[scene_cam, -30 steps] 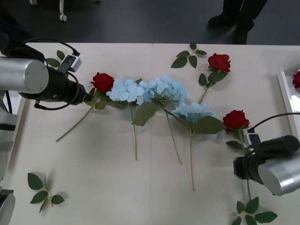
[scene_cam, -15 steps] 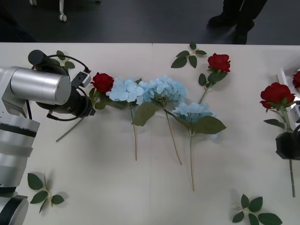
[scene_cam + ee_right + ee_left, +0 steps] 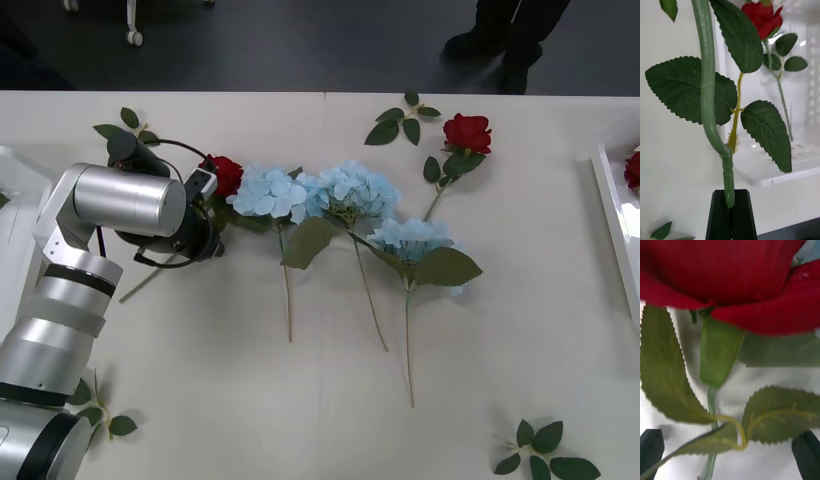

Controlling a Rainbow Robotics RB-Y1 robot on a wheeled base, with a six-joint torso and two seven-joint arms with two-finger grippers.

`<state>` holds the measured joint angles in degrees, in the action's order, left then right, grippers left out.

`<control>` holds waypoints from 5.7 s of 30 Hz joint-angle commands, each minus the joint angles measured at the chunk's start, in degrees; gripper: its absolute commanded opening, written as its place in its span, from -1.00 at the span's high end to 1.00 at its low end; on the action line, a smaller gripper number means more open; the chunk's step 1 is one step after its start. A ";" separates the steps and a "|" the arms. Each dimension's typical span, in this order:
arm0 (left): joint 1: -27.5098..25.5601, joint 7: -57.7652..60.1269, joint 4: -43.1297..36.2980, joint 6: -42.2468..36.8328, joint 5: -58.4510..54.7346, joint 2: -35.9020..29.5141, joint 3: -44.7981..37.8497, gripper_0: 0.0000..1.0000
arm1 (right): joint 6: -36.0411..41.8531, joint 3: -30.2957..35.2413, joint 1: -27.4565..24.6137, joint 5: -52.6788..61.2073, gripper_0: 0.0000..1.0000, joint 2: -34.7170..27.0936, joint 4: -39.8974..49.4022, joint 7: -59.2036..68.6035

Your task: Put the red flowers into the right box and the blue flowers into the left box

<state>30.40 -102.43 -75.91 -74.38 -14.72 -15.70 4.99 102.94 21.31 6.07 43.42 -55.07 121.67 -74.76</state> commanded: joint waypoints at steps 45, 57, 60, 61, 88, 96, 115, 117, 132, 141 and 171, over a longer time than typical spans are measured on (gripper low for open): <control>-8.07 -29.23 -20.59 -8.77 -51.20 -5.92 -21.42 1.00 | -45.28 -14.98 7.64 -16.08 1.00 -4.44 -44.94 -11.81; -13.87 -46.72 -27.89 -8.86 -68.42 -0.47 -22.65 1.00 | -45.28 -14.19 7.55 -20.57 1.00 -3.91 -46.00 -8.56; -14.58 -50.32 -28.59 -9.03 -71.59 1.20 -22.65 1.00 | -45.28 -14.28 7.55 -20.65 1.00 -3.91 -46.17 -8.65; -14.75 -51.99 -28.68 -9.03 -73.17 1.90 -22.57 1.00 | -45.28 -14.28 7.64 -20.65 1.00 -3.64 -46.17 -8.65; -10.71 -52.57 -28.77 -16.15 -84.24 13.68 -20.72 1.00 | -29.72 -9.71 7.64 -10.37 -0.78 -3.21 -29.74 -9.00; -8.34 -52.57 -28.68 -18.61 -81.17 15.62 -20.11 1.00 | -22.08 -6.20 7.64 -0.79 -0.77 -3.21 -12.51 -9.18; -8.34 -52.57 -28.68 -18.70 -81.17 15.88 -19.75 1.00 | -56.44 -7.43 -7.04 31.03 -0.77 -15.95 9.81 -13.83; -8.34 -52.57 -28.68 -18.70 -81.17 15.88 -19.75 1.00 | -57.85 -8.22 -7.83 32.87 -0.77 -17.27 11.39 -14.71; -8.34 -52.57 -28.68 -18.70 -81.17 15.88 -19.75 1.00 | -77.27 -38.01 0.52 33.05 -0.77 -16.83 9.37 -33.96; -8.34 -52.57 -28.68 -18.70 -81.17 15.88 -19.75 1.00 | -85.09 -57.26 16.43 33.05 -0.77 -7.60 0.14 -38.88; -8.34 -52.57 -28.68 -18.70 -81.17 15.88 -19.75 1.00 | -85.88 -68.51 26.45 41.22 -0.76 -1.62 -2.14 -40.82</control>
<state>21.03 -155.78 -102.56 -92.87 -95.72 -0.17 -14.90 17.37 -47.81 32.27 83.63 -58.38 117.35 -112.93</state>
